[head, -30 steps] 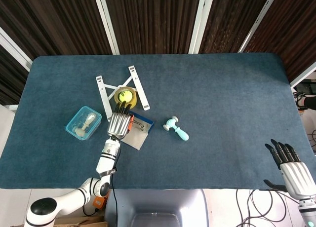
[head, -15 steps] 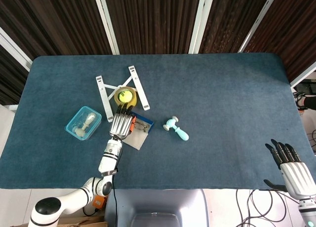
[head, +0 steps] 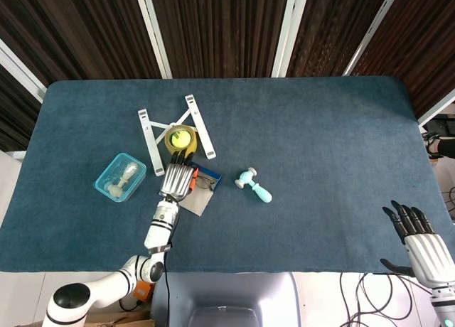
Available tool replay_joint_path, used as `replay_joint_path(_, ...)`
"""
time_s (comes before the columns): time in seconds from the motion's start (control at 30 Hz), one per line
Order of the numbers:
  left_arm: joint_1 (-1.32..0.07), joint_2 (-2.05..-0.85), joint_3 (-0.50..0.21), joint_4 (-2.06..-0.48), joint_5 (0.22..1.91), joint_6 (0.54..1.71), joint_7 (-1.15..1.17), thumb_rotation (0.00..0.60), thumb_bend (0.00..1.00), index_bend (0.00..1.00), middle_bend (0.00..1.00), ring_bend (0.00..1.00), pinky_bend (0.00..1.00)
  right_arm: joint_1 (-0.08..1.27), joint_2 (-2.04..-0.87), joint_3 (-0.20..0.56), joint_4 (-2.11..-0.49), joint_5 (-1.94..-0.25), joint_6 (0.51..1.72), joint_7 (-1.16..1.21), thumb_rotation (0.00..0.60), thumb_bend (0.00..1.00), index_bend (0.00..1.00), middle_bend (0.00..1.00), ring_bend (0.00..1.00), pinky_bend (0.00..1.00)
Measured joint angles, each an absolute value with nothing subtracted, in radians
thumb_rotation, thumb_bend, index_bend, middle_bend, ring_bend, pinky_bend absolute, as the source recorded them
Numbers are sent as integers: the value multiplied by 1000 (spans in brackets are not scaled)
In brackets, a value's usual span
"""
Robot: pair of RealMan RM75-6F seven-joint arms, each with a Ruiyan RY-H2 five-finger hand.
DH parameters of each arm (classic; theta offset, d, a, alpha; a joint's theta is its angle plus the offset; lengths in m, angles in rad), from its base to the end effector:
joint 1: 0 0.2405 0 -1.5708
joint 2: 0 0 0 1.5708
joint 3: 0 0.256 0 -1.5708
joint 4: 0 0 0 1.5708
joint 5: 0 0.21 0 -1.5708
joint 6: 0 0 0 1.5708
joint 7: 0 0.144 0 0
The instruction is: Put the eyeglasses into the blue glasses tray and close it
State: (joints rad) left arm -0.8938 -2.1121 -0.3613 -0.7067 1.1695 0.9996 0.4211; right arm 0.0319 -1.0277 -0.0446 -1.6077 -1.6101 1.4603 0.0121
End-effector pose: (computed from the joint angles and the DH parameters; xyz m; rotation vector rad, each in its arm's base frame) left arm -0.1157 0.3957 -0.1072 -1.6779 -0.7180 -0.8797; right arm -0.3225 -0.1432 0.1673 1.5330 -0.9220 0.7759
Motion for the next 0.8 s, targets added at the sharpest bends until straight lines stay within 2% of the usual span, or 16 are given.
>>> replay_joint_path(0.27,-914,-2129,-362,-668,1174,1002,392,600,410,600,143,67,121,31,-1025,-45,-1608,-1610,1461,18,600,182,0,0,0,0)
replay_joint_path(0.53,-935,-2148,-361,-587,1174,985,370,600,409,496,137,67,121,28,-1022,-46,-1605,-1614,1468,26,600,182,0,0,0,0)
replay_joint_path(0.8,-936,-2147,-344,-561,1188,983,338,600,396,310,115,57,119,26,-1021,-44,-1605,-1612,1470,28,600,182,0,0,0,0)
